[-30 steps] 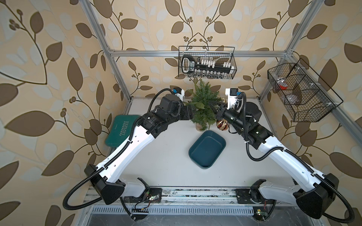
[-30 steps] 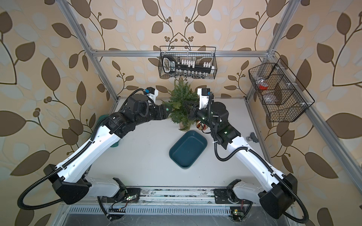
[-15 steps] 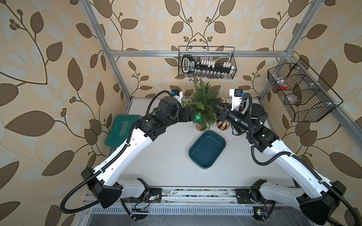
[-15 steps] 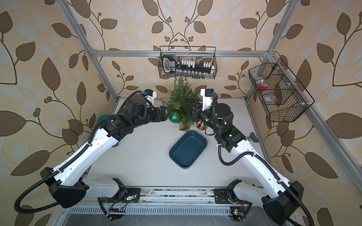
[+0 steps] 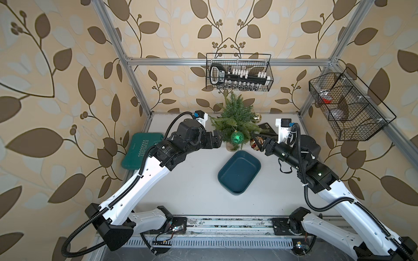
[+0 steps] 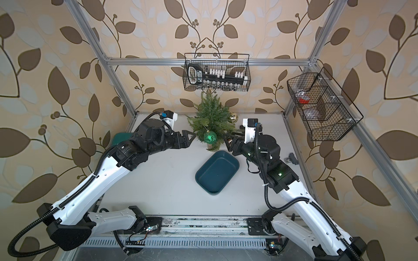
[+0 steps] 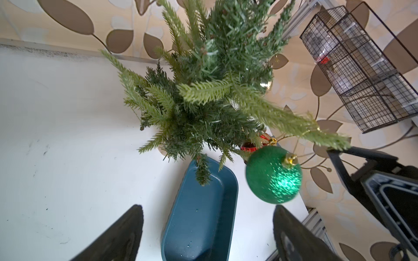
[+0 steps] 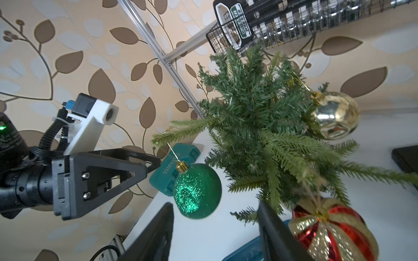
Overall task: Decorate the small christmas tree with ornaments
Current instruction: Reset both arms
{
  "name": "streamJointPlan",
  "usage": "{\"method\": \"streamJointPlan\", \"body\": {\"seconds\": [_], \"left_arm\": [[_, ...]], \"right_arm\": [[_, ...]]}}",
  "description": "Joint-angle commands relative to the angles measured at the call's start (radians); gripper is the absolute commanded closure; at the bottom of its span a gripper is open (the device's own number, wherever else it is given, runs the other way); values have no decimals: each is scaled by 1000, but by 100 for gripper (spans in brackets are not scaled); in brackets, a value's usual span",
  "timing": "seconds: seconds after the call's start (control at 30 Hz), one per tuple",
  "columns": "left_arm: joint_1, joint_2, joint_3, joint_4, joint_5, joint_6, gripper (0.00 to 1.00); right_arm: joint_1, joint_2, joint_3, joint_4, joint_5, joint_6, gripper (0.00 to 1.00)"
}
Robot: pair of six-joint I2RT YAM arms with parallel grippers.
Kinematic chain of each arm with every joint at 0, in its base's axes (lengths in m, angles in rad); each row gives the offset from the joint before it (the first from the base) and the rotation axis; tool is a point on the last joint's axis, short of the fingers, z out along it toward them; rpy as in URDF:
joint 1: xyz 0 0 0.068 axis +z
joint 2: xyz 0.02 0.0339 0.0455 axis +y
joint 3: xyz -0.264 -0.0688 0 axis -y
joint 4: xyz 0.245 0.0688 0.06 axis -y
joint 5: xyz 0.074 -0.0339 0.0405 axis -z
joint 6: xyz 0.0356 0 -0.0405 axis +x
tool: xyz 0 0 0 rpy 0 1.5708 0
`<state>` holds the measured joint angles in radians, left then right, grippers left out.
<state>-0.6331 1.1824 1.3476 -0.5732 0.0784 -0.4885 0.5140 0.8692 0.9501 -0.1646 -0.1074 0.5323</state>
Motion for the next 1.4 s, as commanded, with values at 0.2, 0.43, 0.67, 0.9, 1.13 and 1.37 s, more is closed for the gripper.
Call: {"method": "streamJointPlan", "body": {"seconds": [0.2,0.43,0.67,0.9,1.13,1.37], "left_arm": [[7,-61,-39,-22,142,42,1],[5,-79,-88,-38,191,32,1],[1,-106,-142,-59,150,20,1],[3,-148,-252,-74,-5,-6,1],[22,-144,-370,-59,-151,-53,1],[127,-123,-399,-76,-312,-83,1]], "right_arm": [[-9,-133,-77,-154,72,33,22],[-10,-219,-129,-218,103,64,0],[-10,-262,-168,-263,135,92,0],[-21,-261,-202,-305,285,115,0],[-155,-182,-291,-267,276,153,0],[-502,-144,-346,-200,143,185,0]]}}
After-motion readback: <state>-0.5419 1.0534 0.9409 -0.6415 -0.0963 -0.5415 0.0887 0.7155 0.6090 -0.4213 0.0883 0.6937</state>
